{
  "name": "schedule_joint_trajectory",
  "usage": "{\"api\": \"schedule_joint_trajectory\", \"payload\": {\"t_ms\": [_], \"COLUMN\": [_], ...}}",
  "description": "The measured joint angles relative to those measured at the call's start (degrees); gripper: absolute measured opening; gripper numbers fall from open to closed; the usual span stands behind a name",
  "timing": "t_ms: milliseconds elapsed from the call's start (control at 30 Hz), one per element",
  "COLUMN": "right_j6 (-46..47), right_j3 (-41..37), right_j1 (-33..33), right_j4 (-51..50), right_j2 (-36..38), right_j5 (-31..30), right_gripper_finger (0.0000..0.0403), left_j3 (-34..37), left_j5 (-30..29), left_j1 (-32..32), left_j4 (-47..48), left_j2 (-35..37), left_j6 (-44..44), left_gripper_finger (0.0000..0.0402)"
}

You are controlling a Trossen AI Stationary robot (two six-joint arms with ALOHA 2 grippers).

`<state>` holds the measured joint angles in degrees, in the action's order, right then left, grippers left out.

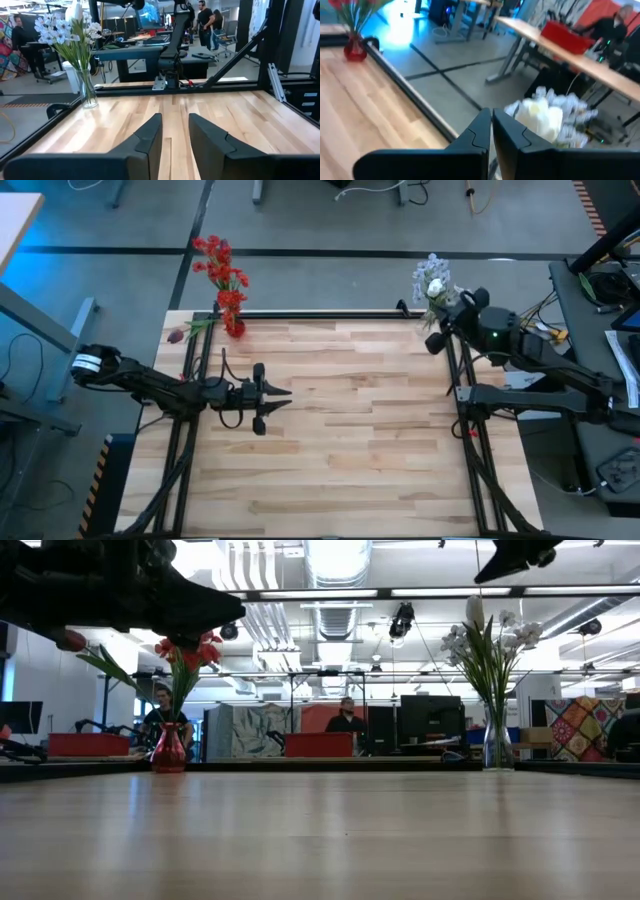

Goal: Sort flowers into vase by color
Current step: Put the white tulip into the transparent flower vase

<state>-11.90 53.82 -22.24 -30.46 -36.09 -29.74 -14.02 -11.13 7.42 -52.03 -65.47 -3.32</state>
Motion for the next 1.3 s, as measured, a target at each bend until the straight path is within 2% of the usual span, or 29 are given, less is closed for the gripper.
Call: {"api": "schedule_joint_trajectory", "payload": {"t_ms": [167, 333, 700, 1100, 1300], "right_j6": [-4.27, -7.65, -4.59, -3.08, -4.36], "right_j3": [-0.07, -0.11, -0.46, -0.57, 1.19], "right_j1": [-0.03, -1.49, -9.36, -10.33, -10.27], "right_j4": [5.56, 9.04, 7.81, 4.00, 2.83], "right_j2": [-1.56, -3.54, -8.09, -8.98, -6.87], "right_j5": [-0.01, -2.54, -3.32, -3.32, -3.27], "right_gripper_finger": [0.0012, 0.0012, 0.0012, 0.0012, 0.0012], "left_j3": [-0.01, 0.00, 0.00, 0.00, -0.23], "left_j5": [0.15, 0.17, 0.17, 0.17, 0.19], "left_j1": [0.00, 0.00, 0.00, -0.02, -0.01], "left_j4": [0.34, 0.42, 1.12, 2.48, 4.75], "left_j2": [0.00, 0.00, 0.00, 0.00, 1.73], "left_j6": [-0.06, -0.45, -0.47, -0.47, -0.75], "left_gripper_finger": [0.0076, 0.0076, 0.0076, 0.0076, 0.0076]}}
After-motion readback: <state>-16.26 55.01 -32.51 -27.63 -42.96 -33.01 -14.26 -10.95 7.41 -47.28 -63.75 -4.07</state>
